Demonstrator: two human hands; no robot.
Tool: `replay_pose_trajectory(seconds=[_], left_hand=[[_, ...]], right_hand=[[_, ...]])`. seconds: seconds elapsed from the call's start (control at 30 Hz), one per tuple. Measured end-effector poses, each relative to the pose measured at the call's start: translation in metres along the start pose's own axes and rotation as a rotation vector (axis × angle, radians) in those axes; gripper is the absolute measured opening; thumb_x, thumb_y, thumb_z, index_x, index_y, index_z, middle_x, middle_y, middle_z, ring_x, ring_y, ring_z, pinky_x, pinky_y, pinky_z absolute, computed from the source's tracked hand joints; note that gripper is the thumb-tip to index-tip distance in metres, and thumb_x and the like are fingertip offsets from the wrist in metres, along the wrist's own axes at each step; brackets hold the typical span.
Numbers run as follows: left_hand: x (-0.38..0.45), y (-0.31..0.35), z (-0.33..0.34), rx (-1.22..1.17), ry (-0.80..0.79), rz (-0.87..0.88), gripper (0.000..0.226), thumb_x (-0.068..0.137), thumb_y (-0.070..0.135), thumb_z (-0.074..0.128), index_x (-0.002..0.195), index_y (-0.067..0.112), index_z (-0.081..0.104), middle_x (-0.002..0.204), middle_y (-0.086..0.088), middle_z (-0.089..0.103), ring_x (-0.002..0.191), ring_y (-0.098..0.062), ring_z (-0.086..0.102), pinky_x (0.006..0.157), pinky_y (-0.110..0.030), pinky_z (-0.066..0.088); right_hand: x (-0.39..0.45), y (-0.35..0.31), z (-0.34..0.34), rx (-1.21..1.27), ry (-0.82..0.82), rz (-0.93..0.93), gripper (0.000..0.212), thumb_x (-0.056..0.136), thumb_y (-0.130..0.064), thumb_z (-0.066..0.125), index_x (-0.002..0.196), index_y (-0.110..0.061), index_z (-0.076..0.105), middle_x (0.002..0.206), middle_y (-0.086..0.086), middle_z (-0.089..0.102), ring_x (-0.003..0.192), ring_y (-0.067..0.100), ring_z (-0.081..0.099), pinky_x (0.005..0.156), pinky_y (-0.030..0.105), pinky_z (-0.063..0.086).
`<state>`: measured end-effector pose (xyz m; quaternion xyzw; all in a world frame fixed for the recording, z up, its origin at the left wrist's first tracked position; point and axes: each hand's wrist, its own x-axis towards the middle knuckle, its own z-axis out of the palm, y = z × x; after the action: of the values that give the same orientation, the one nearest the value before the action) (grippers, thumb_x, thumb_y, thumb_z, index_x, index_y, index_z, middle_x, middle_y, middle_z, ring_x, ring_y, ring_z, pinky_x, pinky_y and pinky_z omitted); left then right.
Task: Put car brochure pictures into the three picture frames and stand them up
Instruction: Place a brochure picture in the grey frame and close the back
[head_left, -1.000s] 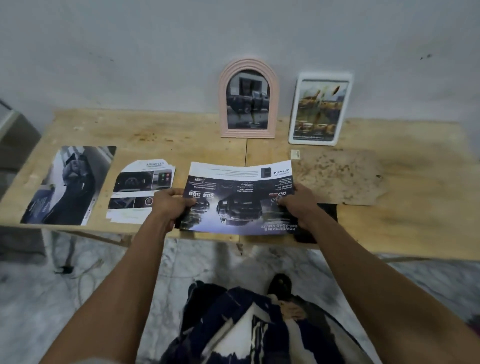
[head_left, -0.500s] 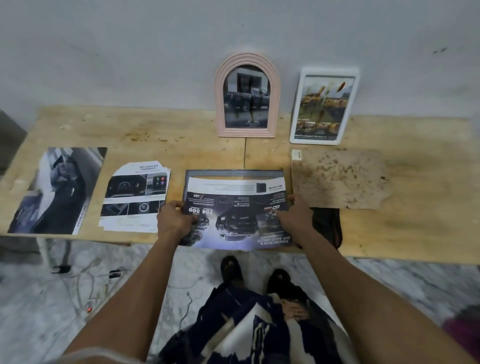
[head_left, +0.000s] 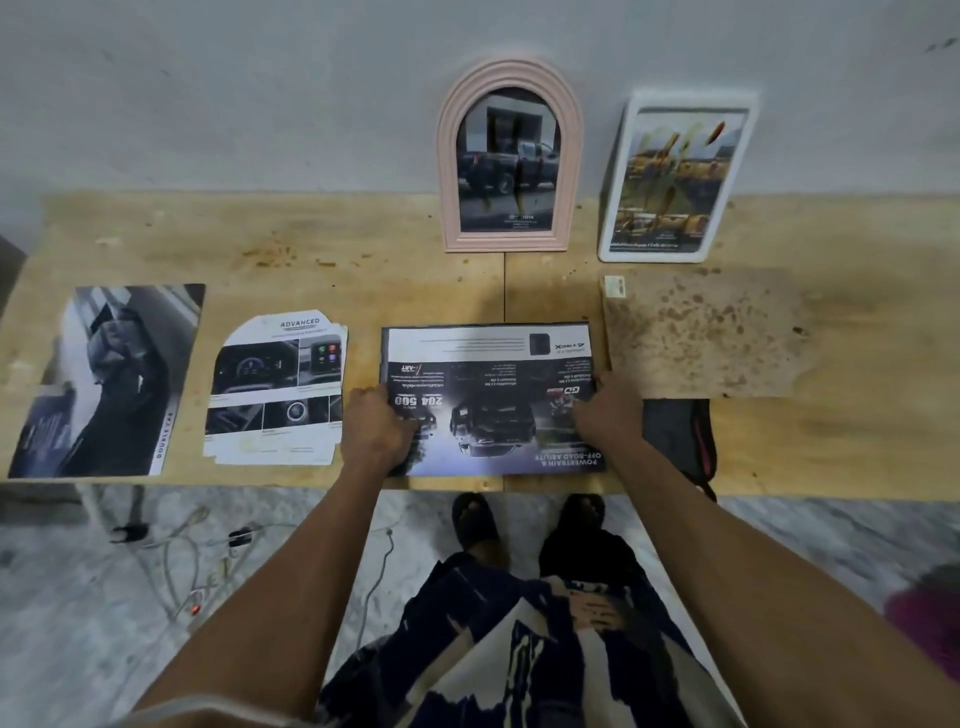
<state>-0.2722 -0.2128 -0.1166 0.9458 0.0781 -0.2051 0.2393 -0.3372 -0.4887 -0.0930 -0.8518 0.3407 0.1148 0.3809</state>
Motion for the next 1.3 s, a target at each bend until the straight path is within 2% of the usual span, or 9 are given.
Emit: replay_pose_trajectory(seconds=[0.13, 0.2, 0.27, 0.33, 0.47, 0.77, 1.0, 1.17, 1.3], left_hand=[[-0.004, 0.006, -0.001, 0.015, 0.023, 0.036, 0.069, 0.075, 0.029, 0.084, 0.136, 0.023, 0.051, 0.120, -0.013, 0.051, 0.108, -0.035, 0.053, 0.092, -0.046, 0.052], [-0.006, 0.006, 0.000, 0.036, 0.041, 0.030, 0.069, 0.076, 0.037, 0.081, 0.137, 0.021, 0.051, 0.124, -0.015, 0.046, 0.116, -0.038, 0.046, 0.095, -0.047, 0.049], [-0.008, 0.004, 0.000, 0.009, 0.014, 0.017, 0.072, 0.074, 0.043, 0.082, 0.134, 0.019, 0.050, 0.125, -0.015, 0.045, 0.119, -0.037, 0.044, 0.096, -0.047, 0.048], [-0.006, 0.002, -0.001, -0.001, -0.052, 0.006, 0.081, 0.068, 0.043, 0.089, 0.133, 0.016, 0.048, 0.126, -0.015, 0.045, 0.118, -0.035, 0.045, 0.099, -0.045, 0.045], [0.000, 0.001, -0.001, 0.035, -0.075, 0.036, 0.086, 0.062, 0.042, 0.093, 0.130, 0.012, 0.049, 0.126, -0.015, 0.048, 0.115, -0.036, 0.048, 0.100, -0.047, 0.045], [0.009, -0.006, 0.002, 0.081, -0.075, 0.049, 0.104, 0.063, 0.048, 0.091, 0.146, 0.011, 0.040, 0.136, -0.016, 0.044, 0.121, -0.040, 0.047, 0.104, -0.052, 0.045], [0.001, 0.004, -0.002, 0.113, -0.054, 0.007, 0.095, 0.067, 0.042, 0.088, 0.144, 0.014, 0.038, 0.142, -0.016, 0.038, 0.130, -0.042, 0.038, 0.105, -0.055, 0.039], [0.001, 0.048, -0.002, 0.283, 0.011, 0.040, 0.098, 0.071, 0.050, 0.078, 0.146, 0.018, 0.025, 0.155, -0.012, 0.025, 0.141, -0.038, 0.024, 0.110, -0.060, 0.024], [0.002, 0.115, 0.015, 0.185, -0.040, 0.135, 0.085, 0.079, 0.044, 0.077, 0.148, 0.017, 0.036, 0.150, -0.014, 0.037, 0.136, -0.038, 0.034, 0.109, -0.053, 0.033]], right_hand=[[0.000, -0.006, -0.002, -0.031, 0.001, -0.011, 0.010, 0.083, -0.010, 0.062, 0.084, -0.016, 0.055, 0.083, 0.001, 0.059, 0.076, 0.022, 0.055, 0.057, 0.026, 0.040], [-0.002, -0.002, 0.002, -0.064, -0.004, 0.005, 0.019, 0.083, -0.014, 0.059, 0.100, -0.018, 0.056, 0.107, 0.008, 0.056, 0.100, 0.032, 0.053, 0.078, 0.036, 0.050], [-0.006, 0.002, 0.006, -0.116, -0.056, 0.002, 0.050, 0.084, -0.017, 0.058, 0.132, -0.024, 0.047, 0.133, 0.012, 0.041, 0.120, 0.037, 0.041, 0.099, 0.046, 0.044], [-0.007, 0.005, 0.009, -0.156, -0.103, -0.021, 0.065, 0.085, -0.019, 0.062, 0.145, -0.026, 0.037, 0.142, 0.011, 0.032, 0.128, 0.037, 0.033, 0.104, 0.046, 0.040], [-0.008, 0.008, 0.015, -0.296, -0.109, -0.046, 0.078, 0.085, -0.029, 0.072, 0.150, -0.026, 0.030, 0.147, 0.012, 0.024, 0.133, 0.035, 0.028, 0.102, 0.046, 0.039], [-0.011, 0.013, 0.025, -0.355, -0.084, -0.074, 0.075, 0.080, -0.038, 0.074, 0.142, -0.026, 0.033, 0.146, 0.014, 0.019, 0.129, 0.038, 0.026, 0.097, 0.049, 0.042], [-0.013, 0.009, 0.021, -0.363, -0.118, -0.075, 0.080, 0.078, -0.048, 0.073, 0.142, -0.024, 0.030, 0.153, 0.010, 0.006, 0.136, 0.037, 0.013, 0.102, 0.055, 0.041], [0.008, 0.010, -0.011, -0.222, 0.067, -0.080, 0.055, 0.085, -0.039, 0.065, 0.129, -0.011, 0.047, 0.140, 0.014, 0.035, 0.125, 0.034, 0.030, 0.097, 0.041, 0.035], [0.035, 0.034, -0.061, -0.195, 0.148, -0.017, 0.050, 0.089, -0.030, 0.060, 0.132, -0.009, 0.048, 0.135, 0.014, 0.044, 0.123, 0.036, 0.040, 0.100, 0.041, 0.036]])
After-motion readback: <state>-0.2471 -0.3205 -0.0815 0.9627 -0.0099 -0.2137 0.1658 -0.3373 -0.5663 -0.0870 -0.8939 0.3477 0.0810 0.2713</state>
